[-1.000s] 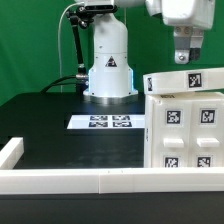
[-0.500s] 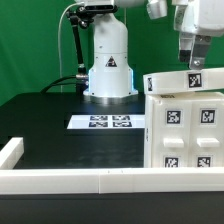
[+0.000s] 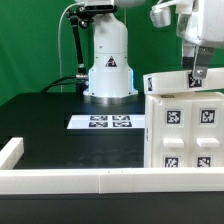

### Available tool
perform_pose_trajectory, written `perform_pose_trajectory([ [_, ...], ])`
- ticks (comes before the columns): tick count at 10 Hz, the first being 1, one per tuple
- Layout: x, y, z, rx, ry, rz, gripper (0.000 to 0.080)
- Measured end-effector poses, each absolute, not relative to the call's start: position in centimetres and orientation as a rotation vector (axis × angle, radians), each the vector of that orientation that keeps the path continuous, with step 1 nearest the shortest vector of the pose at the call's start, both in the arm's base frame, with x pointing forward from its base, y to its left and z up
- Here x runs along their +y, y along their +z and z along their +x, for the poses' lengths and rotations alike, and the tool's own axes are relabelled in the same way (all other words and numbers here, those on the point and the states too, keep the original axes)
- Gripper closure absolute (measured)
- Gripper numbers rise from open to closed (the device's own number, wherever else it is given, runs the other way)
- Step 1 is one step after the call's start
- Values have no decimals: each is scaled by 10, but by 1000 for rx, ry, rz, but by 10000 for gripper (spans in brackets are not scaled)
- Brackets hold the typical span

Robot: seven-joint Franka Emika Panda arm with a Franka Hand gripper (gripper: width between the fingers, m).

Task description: Assemble cabinet

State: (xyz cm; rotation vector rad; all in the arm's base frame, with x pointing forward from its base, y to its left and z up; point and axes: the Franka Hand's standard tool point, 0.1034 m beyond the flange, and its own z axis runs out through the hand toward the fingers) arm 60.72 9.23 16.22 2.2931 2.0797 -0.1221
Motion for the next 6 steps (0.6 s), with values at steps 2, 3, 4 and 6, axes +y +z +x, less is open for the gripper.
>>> perform_pose_trajectory([
  [2, 98, 157, 611, 2039, -127, 2324, 3],
  [3, 99, 158, 614, 2029, -126, 2328, 3],
  [4, 98, 157, 615, 2026, -130, 2326, 94],
  [6, 92, 157, 615, 1990, -132, 2356, 236],
])
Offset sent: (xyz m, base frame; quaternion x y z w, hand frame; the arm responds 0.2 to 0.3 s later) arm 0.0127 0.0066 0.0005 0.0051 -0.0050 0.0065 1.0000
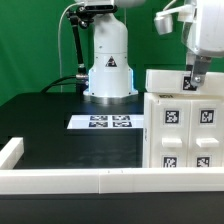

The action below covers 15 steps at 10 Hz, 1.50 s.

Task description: Assemble cabinet

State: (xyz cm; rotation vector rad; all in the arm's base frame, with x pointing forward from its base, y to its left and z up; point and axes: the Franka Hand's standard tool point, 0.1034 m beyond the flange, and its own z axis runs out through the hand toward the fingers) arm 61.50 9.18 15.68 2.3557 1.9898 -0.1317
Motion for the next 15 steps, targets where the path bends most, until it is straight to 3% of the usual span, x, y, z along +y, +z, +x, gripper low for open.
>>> perform_pose_trajectory([
  [3, 91, 157, 615, 1920, -130, 2408, 236],
  [7, 90, 157, 615, 1483, -113, 2685, 235],
  [15, 84, 157, 616, 317, -51, 3075, 235],
])
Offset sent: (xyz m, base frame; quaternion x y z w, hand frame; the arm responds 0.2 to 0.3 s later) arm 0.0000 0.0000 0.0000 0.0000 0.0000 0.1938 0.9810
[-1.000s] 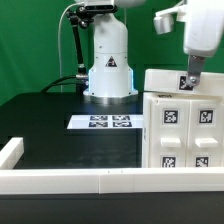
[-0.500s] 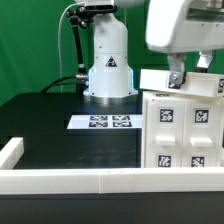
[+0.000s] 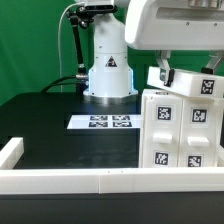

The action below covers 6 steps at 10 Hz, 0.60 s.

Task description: Assemble cabinet

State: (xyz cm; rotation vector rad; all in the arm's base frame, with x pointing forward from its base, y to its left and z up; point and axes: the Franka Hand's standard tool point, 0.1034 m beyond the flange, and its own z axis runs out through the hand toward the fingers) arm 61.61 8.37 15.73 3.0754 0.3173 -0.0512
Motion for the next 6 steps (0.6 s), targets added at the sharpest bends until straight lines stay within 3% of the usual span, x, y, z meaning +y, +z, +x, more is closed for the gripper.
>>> perform_pose_trajectory([
  [6, 86, 158, 617, -328, -30, 3085, 235],
])
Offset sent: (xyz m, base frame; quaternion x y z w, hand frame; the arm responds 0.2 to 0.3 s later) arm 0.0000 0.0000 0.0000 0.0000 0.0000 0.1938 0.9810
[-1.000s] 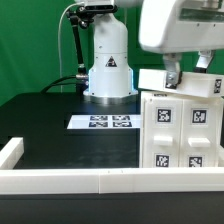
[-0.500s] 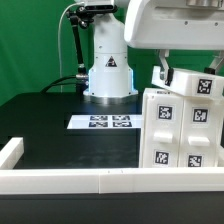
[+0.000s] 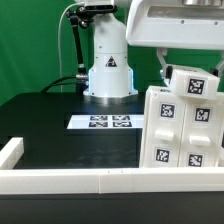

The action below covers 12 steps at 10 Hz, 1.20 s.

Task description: Assemble cabinet

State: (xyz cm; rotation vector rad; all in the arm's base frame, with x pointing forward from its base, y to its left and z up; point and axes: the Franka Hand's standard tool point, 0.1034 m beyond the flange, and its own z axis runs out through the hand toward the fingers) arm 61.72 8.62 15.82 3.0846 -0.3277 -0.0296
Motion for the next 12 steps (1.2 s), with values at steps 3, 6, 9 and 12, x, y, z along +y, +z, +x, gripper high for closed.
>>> perform_pose_trajectory([
  [3, 74, 155, 623, -775, 70, 3041, 235],
  [6, 73, 155, 624, -1038, 75, 2980, 235],
  [9, 74, 155, 624, -1306, 68, 2884, 235],
  [12, 74, 153, 621, -1763, 79, 2650, 235],
])
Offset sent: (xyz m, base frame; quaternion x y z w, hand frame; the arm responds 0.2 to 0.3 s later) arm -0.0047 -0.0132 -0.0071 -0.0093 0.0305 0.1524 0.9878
